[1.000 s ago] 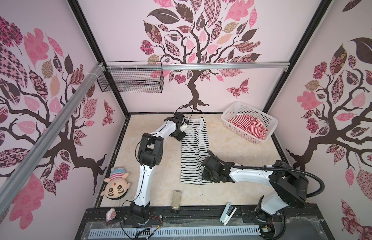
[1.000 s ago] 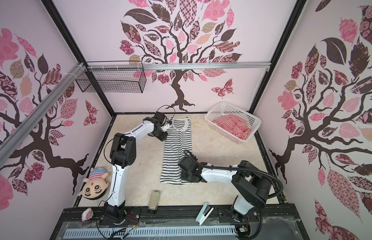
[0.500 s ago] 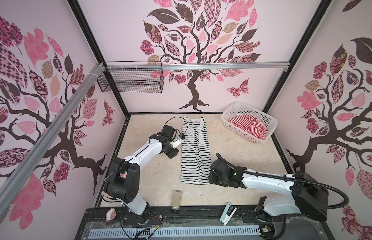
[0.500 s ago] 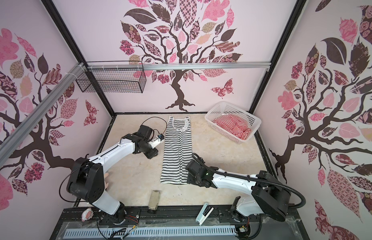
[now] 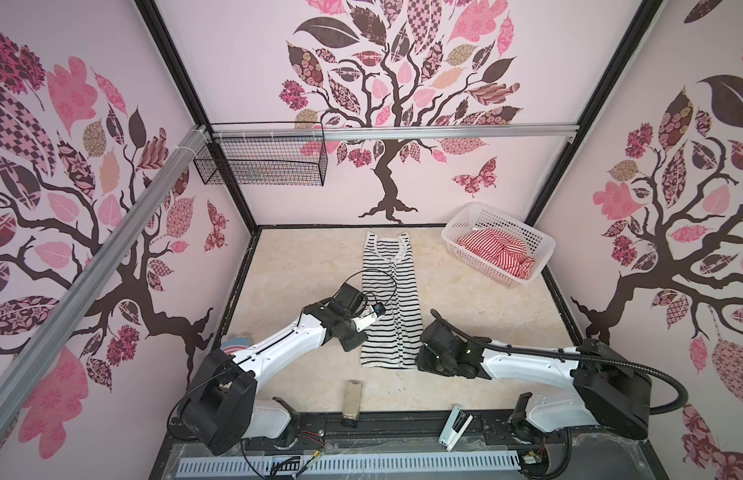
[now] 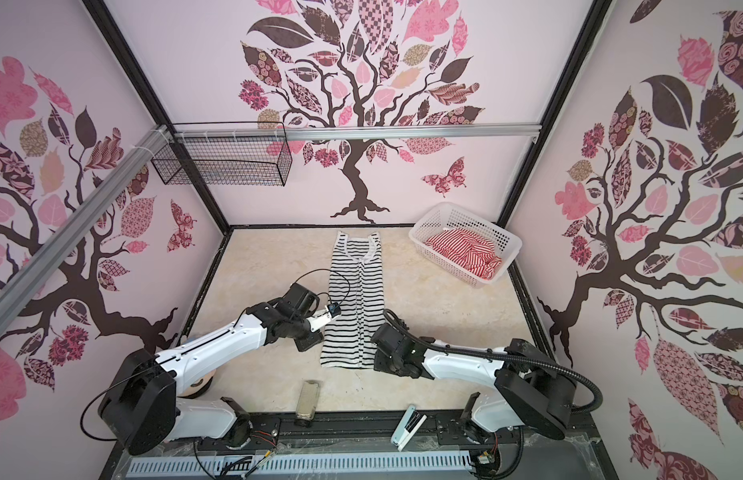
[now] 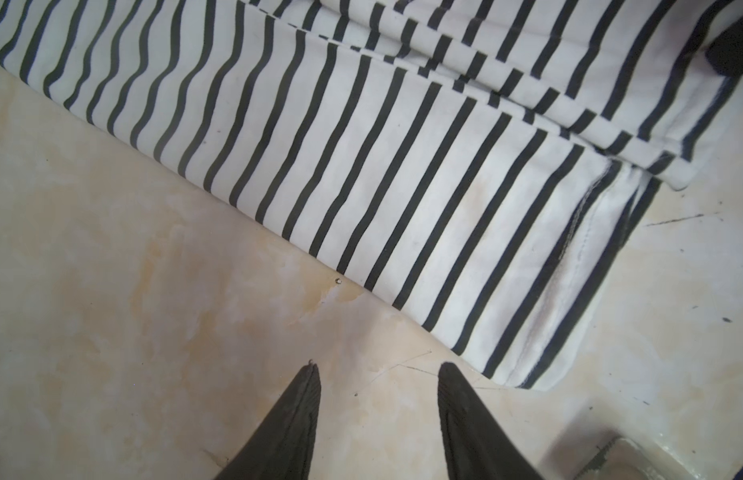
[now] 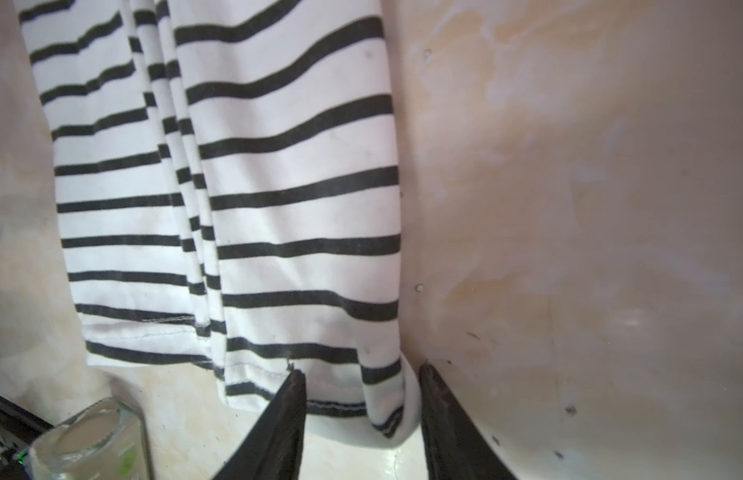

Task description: Fold and stack the tank tops

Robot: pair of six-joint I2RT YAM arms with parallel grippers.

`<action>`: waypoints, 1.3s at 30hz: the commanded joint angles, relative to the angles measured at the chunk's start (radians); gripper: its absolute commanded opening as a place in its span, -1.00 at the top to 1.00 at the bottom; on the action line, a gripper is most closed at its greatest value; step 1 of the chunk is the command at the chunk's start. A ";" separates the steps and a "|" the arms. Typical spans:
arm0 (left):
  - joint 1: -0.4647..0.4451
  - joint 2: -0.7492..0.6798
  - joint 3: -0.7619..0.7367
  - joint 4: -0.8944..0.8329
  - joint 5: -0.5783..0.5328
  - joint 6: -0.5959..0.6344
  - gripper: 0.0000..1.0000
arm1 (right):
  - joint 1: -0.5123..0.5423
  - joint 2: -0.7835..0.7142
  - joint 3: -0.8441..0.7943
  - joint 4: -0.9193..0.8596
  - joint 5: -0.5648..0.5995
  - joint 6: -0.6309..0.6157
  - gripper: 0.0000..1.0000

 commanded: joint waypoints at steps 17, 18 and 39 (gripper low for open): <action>-0.037 -0.046 -0.055 -0.042 0.136 0.058 -0.14 | 0.003 -0.021 0.062 -0.058 0.006 -0.032 0.93; -0.046 -0.046 -0.058 -0.046 0.138 0.065 -0.14 | 0.002 -0.026 0.072 -0.070 0.012 -0.037 0.94; -0.239 0.057 -0.105 0.060 -0.002 0.116 -0.04 | -0.127 -0.123 0.037 -0.093 -0.020 -0.066 0.97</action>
